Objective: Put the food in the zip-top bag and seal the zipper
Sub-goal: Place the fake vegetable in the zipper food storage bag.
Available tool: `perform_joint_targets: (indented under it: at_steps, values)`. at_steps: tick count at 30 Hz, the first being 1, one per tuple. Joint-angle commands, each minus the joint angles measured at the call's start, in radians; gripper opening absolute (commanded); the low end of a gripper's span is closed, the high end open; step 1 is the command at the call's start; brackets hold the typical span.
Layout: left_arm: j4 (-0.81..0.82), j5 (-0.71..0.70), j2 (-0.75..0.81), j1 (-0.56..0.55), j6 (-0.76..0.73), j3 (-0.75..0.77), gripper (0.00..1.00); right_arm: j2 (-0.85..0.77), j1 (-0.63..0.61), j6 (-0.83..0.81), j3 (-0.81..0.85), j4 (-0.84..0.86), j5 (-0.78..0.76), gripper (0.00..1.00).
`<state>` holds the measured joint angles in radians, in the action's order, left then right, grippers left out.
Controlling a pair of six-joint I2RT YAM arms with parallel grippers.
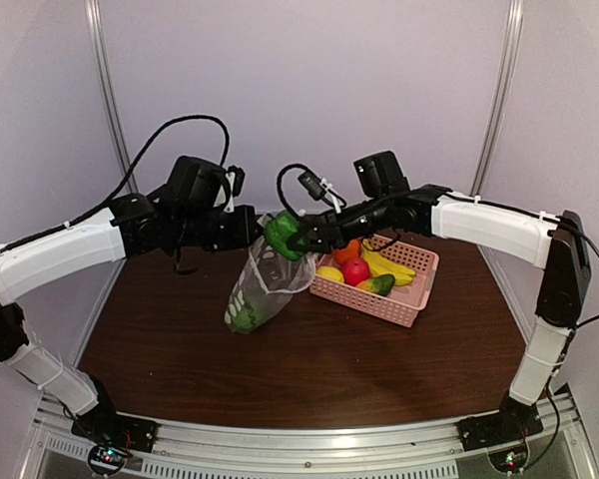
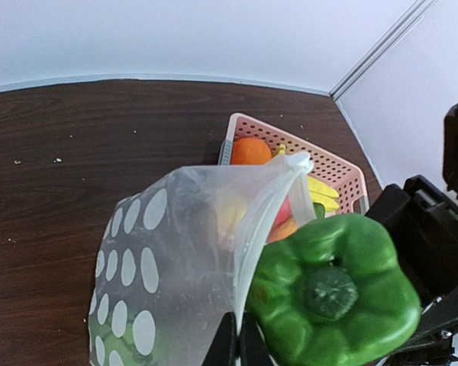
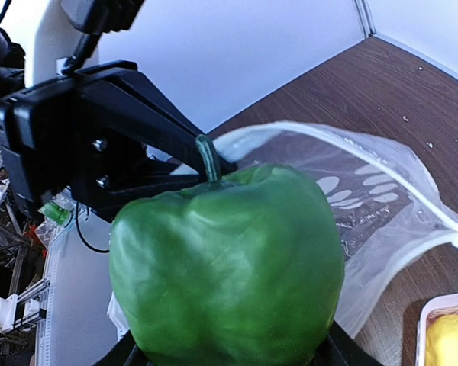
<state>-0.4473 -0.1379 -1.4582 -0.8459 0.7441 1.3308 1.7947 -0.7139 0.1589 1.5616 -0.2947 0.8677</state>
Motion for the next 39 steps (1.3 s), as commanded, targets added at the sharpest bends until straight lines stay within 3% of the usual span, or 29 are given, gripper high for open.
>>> perform_joint_targets:
  at_steps: [1, 12, 19, 29, 36, 39]
  values:
    - [0.078, -0.018, 0.035, -0.004, 0.026, -0.023, 0.00, -0.003, -0.008, -0.019, -0.021, -0.066, -0.091, 0.50]
    - [0.096, -0.028, 0.045, -0.004, 0.035, -0.052, 0.00, -0.035, -0.038, -0.075, 0.001, -0.189, -0.178, 0.51]
    - [0.113, 0.022, 0.015, -0.004, 0.038, -0.055, 0.00, 0.002, -0.110, -0.030, 0.121, -0.278, -0.432, 0.51]
    - [0.118, 0.016, 0.032, -0.004, 0.063, -0.067, 0.00, 0.083, -0.142, 0.035, 0.250, -0.339, -0.648, 0.55]
    - [0.130, 0.003, 0.052, -0.004, 0.087, -0.099, 0.00, 0.085, -0.145, 0.071, 0.228, -0.326, -0.637, 0.57]
    - [0.127, 0.007, 0.036, -0.004, 0.089, -0.101, 0.00, 0.083, -0.160, 0.068, 0.245, -0.317, -0.615, 0.67]
